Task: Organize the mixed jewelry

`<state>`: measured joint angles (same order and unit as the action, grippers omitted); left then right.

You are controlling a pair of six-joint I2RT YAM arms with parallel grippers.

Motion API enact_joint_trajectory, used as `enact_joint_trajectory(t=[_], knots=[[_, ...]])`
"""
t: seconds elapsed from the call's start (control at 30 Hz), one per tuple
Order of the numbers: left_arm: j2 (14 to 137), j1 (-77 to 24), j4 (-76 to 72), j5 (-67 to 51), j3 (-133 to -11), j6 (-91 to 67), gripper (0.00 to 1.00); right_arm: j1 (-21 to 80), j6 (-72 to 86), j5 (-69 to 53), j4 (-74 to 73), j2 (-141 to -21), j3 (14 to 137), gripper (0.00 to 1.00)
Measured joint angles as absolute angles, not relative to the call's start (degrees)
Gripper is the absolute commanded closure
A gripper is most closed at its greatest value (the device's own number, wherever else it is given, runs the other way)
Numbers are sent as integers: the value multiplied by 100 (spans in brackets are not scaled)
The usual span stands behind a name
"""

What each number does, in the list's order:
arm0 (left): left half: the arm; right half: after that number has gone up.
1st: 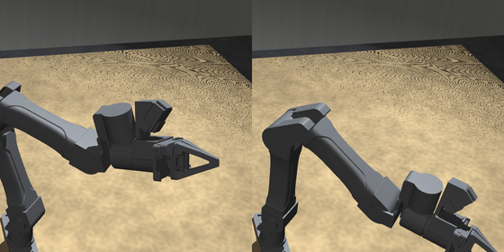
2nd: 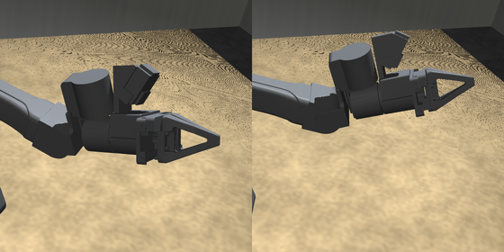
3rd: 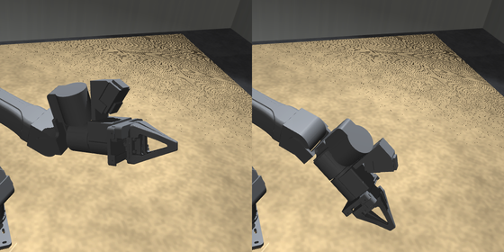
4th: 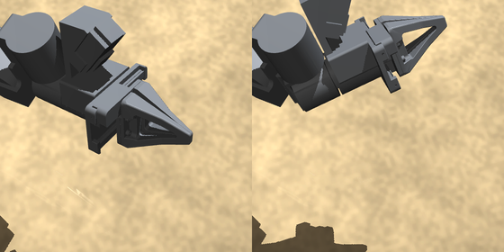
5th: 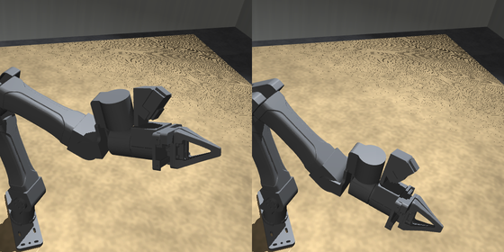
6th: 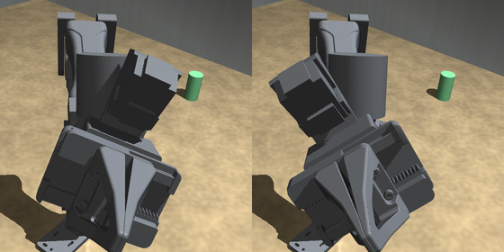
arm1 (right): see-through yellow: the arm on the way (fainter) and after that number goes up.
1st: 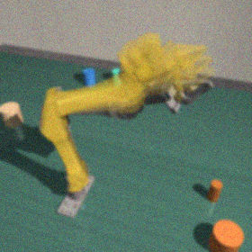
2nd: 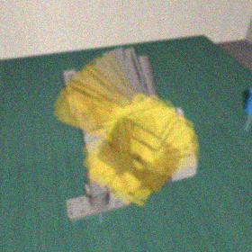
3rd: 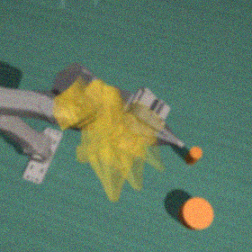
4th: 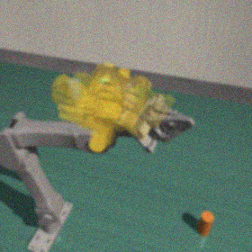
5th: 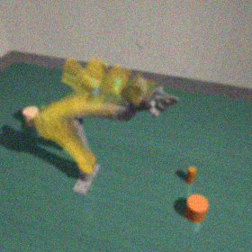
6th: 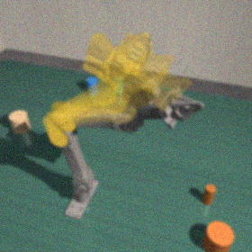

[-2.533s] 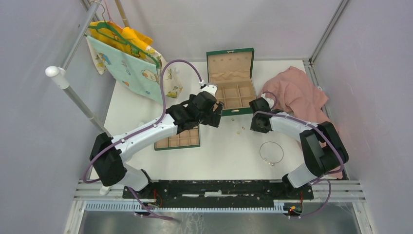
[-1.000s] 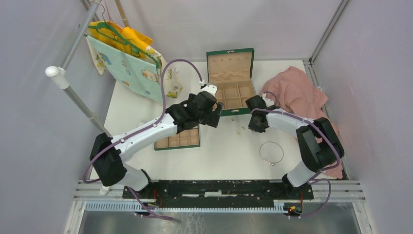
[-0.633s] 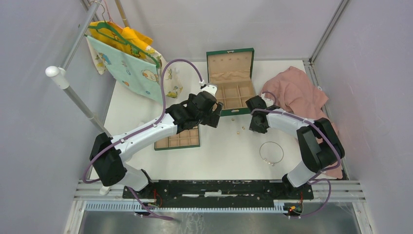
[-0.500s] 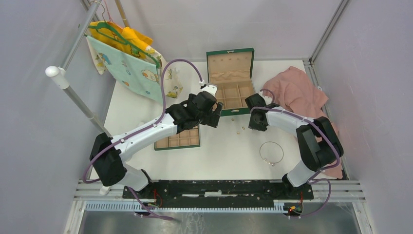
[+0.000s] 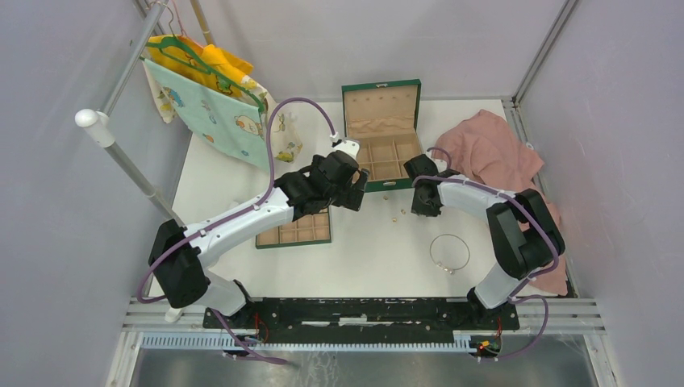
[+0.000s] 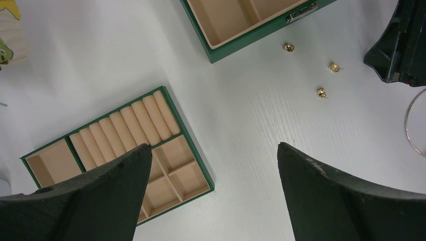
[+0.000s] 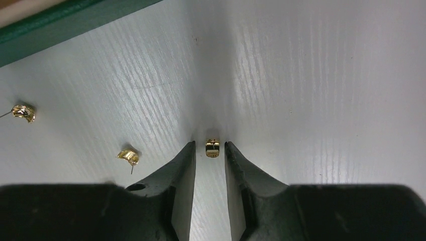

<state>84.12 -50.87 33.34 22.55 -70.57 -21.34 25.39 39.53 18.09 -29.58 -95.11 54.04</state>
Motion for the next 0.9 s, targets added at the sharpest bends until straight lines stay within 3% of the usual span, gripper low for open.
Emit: enact_joint_trajectory(t=[0.13,0.3,0.67,0.9], knots=[[8412,-5087,3334,2263,-7057,-2134,0,2539,3955,1778,-2917,-9511,5398,72],[8412,-5087,3334,2270,-7054,-2134,0,2539,3935,1780,-2873,-9511,5389,96],[8412,-5087,3334,2268,-7054,-2134,0,2432,3747,1406,-2810,-9327,5332,94],[8412,-5030,3400,2427,-7054,-2134,0,1653,3520,-576,-2161,-8615,4873,92]])
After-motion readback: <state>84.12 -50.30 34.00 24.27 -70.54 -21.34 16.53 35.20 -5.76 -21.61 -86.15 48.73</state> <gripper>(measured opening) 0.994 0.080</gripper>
